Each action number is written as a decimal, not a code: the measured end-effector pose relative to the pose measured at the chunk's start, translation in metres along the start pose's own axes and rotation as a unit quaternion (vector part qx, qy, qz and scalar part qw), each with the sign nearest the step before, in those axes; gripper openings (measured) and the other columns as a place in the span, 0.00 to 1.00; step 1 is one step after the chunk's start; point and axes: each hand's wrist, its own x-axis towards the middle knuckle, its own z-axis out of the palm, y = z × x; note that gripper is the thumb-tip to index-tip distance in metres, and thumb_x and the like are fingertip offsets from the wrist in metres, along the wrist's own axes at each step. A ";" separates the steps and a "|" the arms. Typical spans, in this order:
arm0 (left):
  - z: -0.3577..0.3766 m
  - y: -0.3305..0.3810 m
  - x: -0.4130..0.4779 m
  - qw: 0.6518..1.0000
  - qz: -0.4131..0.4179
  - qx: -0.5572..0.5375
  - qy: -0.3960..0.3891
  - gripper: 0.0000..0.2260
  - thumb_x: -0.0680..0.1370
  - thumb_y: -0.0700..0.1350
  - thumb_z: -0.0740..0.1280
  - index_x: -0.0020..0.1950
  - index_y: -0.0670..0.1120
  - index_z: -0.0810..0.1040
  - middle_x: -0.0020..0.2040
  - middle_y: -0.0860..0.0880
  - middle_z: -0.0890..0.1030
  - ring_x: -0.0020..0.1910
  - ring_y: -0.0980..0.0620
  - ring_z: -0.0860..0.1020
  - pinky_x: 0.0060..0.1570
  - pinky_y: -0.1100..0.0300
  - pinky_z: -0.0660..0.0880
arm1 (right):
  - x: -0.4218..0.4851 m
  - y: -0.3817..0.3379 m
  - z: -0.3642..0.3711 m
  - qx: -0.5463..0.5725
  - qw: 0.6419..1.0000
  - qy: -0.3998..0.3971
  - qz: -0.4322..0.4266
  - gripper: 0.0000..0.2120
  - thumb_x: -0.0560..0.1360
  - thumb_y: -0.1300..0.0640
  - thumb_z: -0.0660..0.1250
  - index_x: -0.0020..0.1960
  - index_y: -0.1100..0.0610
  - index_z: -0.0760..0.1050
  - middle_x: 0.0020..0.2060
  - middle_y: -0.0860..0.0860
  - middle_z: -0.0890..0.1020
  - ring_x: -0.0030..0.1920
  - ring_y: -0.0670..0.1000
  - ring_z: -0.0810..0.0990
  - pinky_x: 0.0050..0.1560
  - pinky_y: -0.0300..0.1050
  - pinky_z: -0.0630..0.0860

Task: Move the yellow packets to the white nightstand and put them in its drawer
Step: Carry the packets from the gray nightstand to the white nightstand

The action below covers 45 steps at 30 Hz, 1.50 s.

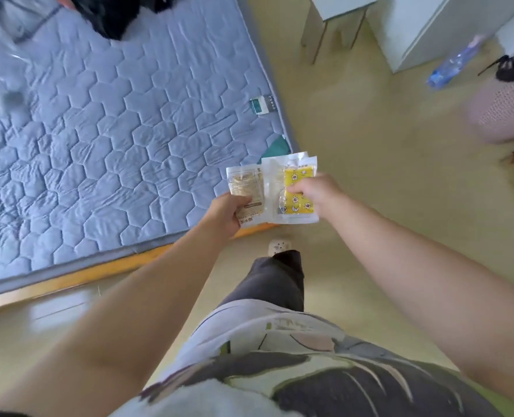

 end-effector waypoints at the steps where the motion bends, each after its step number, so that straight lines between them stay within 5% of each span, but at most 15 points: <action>1: 0.004 0.012 0.009 1.000 0.004 -0.027 0.012 0.13 0.78 0.30 0.60 0.61 0.38 0.73 0.52 0.39 0.80 0.46 0.42 0.80 0.36 0.51 0.80 | 0.016 -0.019 0.002 -0.012 1.000 -0.009 -0.008 0.29 0.69 0.62 0.74 0.67 0.64 0.69 0.59 0.54 0.77 0.57 0.54 0.77 0.54 0.45 0.71; 6: 0.039 0.074 0.041 0.994 0.021 -0.087 0.063 0.12 0.77 0.30 0.62 0.59 0.39 0.73 0.47 0.42 0.80 0.42 0.46 0.80 0.31 0.54 0.79 | 0.075 -0.105 -0.005 -0.067 0.996 -0.051 -0.031 0.32 0.69 0.62 0.74 0.69 0.64 0.66 0.63 0.56 0.75 0.58 0.55 0.76 0.53 0.45 0.68; 12: 0.113 0.128 0.079 0.986 0.036 -0.146 0.075 0.11 0.77 0.30 0.60 0.54 0.41 0.75 0.47 0.42 0.80 0.40 0.46 0.80 0.27 0.56 0.79 | 0.148 -0.184 -0.048 -0.091 0.992 -0.085 -0.032 0.24 0.69 0.65 0.73 0.62 0.63 0.71 0.56 0.55 0.78 0.57 0.56 0.77 0.59 0.49 0.73; 17: 0.205 0.185 0.139 0.977 0.072 -0.184 0.079 0.15 0.78 0.30 0.59 0.63 0.39 0.73 0.52 0.40 0.80 0.43 0.45 0.79 0.28 0.57 0.79 | 0.242 -0.277 -0.110 -0.101 0.987 -0.118 -0.048 0.26 0.68 0.66 0.72 0.64 0.63 0.70 0.57 0.57 0.79 0.57 0.57 0.78 0.62 0.57 0.73; 28: 0.437 0.345 0.252 0.956 0.078 -0.267 0.092 0.19 0.77 0.29 0.61 0.67 0.39 0.72 0.62 0.38 0.78 0.58 0.38 0.78 0.46 0.45 0.77 | 0.414 -0.493 -0.265 -0.120 0.980 -0.144 -0.061 0.29 0.61 0.63 0.76 0.61 0.64 0.75 0.54 0.56 0.82 0.57 0.57 0.79 0.64 0.57 0.72; 39: 0.430 0.517 0.331 0.953 0.145 -0.239 0.116 0.16 0.76 0.30 0.62 0.62 0.41 0.75 0.59 0.40 0.80 0.55 0.40 0.80 0.45 0.46 0.79 | 0.500 -0.650 -0.202 -0.114 0.966 -0.215 -0.091 0.32 0.66 0.65 0.74 0.68 0.63 0.69 0.62 0.56 0.77 0.63 0.55 0.75 0.69 0.54 0.67; 42: 0.416 0.593 0.369 0.958 0.150 -0.214 0.122 0.15 0.77 0.30 0.62 0.62 0.40 0.75 0.58 0.39 0.80 0.52 0.40 0.79 0.38 0.50 0.79 | 0.527 -0.715 -0.168 -0.101 0.967 -0.206 -0.108 0.27 0.69 0.67 0.72 0.66 0.64 0.69 0.58 0.56 0.79 0.61 0.55 0.77 0.67 0.52 0.69; 45: 0.410 0.679 0.404 0.960 0.149 -0.202 0.125 0.16 0.76 0.29 0.62 0.62 0.39 0.75 0.55 0.40 0.80 0.51 0.41 0.78 0.47 0.46 0.78 | 0.554 -0.789 -0.144 -0.086 0.972 -0.182 -0.119 0.23 0.69 0.69 0.71 0.62 0.65 0.72 0.53 0.55 0.80 0.59 0.56 0.78 0.67 0.54 0.70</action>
